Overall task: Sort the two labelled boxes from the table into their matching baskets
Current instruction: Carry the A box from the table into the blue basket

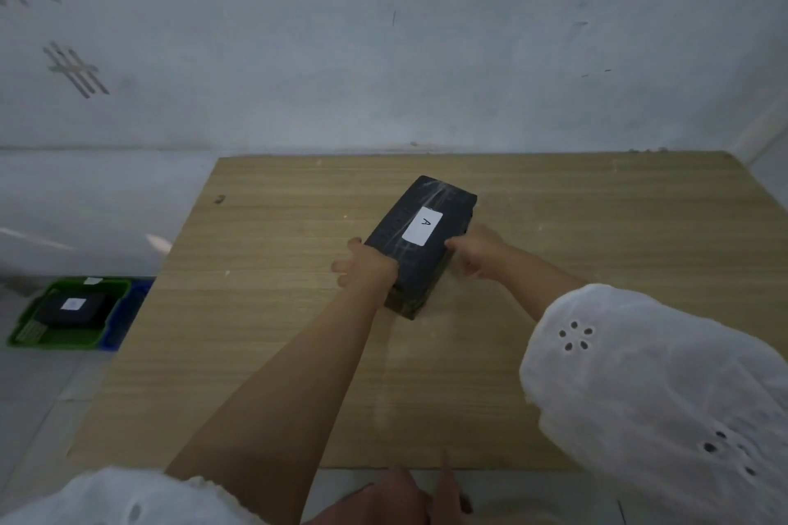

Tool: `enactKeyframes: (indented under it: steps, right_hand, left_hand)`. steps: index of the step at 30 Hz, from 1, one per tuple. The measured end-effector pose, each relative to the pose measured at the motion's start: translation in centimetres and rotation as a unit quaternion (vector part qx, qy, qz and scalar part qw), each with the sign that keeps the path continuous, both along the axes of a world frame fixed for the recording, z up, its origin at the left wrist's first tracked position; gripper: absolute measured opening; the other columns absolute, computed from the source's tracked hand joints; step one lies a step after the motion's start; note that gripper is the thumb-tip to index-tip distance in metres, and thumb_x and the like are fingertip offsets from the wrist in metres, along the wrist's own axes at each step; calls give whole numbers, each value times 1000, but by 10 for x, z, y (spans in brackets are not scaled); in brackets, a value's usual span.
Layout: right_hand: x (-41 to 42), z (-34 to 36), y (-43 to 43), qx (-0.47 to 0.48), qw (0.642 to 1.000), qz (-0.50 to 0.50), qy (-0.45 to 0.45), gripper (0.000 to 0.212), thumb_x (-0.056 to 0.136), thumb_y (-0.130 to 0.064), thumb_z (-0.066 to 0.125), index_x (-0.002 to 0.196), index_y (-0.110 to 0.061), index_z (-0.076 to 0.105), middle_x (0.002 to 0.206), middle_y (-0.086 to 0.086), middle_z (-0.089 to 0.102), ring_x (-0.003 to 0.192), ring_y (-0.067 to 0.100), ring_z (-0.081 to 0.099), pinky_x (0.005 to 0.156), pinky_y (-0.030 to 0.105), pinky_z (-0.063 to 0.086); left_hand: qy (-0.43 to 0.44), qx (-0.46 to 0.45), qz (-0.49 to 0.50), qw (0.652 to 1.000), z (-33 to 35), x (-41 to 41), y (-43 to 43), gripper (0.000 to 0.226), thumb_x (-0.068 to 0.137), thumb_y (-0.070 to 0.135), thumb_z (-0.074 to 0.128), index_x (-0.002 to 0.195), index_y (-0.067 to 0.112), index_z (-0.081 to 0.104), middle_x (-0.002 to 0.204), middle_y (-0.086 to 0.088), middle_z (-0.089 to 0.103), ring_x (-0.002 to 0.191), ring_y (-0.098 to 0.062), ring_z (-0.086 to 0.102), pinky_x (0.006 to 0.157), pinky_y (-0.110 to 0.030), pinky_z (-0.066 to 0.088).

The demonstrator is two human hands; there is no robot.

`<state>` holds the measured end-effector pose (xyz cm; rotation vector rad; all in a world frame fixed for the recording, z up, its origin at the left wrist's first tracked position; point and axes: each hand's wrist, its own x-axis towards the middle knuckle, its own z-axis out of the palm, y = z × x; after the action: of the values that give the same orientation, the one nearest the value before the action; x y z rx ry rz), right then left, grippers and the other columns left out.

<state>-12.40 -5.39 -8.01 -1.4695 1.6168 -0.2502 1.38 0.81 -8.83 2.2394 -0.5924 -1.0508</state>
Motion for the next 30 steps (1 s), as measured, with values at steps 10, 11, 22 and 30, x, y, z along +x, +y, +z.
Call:
enactKeyframes:
  steps: [10, 11, 22, 30]
  right_hand:
    - [-4, -8, -81, -149, 973, 70, 162, 69, 83, -30, 64, 140, -8, 32, 145, 17, 30, 131, 38, 31, 103, 47, 34]
    - [-2, -9, -83, -136, 975, 79, 158, 70, 83, -29, 64, 141, -7, 31, 146, 17, 30, 131, 37, 31, 103, 47, 35]
    - [-6, -19, -83, 16, 996, -75, -53, 36, 85, -24, 66, 113, -2, 58, 113, 14, 62, 91, 27, 58, 74, 37, 50]
    - [-14, 1, -58, 50, 967, -169, -183, 43, 81, -23, 72, 116, -5, 56, 109, 11, 59, 80, 21, 56, 58, 30, 46]
  left_hand:
    - [10, -65, -29, 997, -3, 31, -21, 67, 82, 0, 63, 139, 20, 36, 140, -20, 27, 110, -33, 49, 85, -28, 43]
    - [17, -66, -10, 998, -1, 33, -23, 69, 82, -1, 63, 140, 21, 34, 141, -20, 25, 105, -31, 48, 86, -29, 42]
    - [149, -97, 88, 980, -4, 46, -42, 68, 87, -5, 57, 145, 9, 23, 140, -20, 42, 124, -33, 46, 98, -38, 42]
    - [160, -150, 56, 974, 29, 50, -56, 62, 86, 3, 62, 139, 6, 31, 132, -20, 51, 112, -34, 56, 92, -43, 50]
